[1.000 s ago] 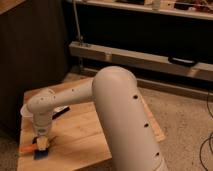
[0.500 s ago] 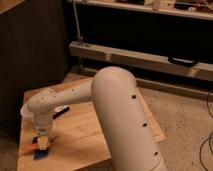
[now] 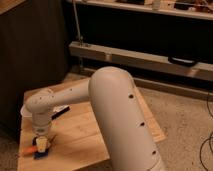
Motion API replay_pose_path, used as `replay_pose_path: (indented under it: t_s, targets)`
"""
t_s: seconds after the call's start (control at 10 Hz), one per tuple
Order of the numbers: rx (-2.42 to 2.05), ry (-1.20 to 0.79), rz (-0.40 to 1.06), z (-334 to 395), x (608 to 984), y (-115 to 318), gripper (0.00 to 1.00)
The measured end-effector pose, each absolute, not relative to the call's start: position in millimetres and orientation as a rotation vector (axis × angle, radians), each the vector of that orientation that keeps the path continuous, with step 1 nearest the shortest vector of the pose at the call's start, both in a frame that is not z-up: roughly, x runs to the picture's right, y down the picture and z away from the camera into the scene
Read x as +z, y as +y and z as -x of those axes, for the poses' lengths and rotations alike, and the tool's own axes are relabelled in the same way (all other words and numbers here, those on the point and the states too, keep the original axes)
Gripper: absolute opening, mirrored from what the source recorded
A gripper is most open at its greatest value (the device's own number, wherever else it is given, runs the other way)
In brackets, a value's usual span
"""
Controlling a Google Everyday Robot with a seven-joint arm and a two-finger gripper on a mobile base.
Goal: Place the pepper on the white sponge
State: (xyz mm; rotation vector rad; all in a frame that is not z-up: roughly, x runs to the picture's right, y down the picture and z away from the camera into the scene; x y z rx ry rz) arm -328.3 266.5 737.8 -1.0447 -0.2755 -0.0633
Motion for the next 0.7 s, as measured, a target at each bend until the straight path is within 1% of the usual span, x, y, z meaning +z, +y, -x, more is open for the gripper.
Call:
replay_pose_path:
  t_s: [0.4, 0.7]
  targets:
    - [-0.01, -0.291, 1.058, 321, 733, 258, 0.8]
    - [0.125, -0.34, 1.057, 297, 742, 235, 0.8]
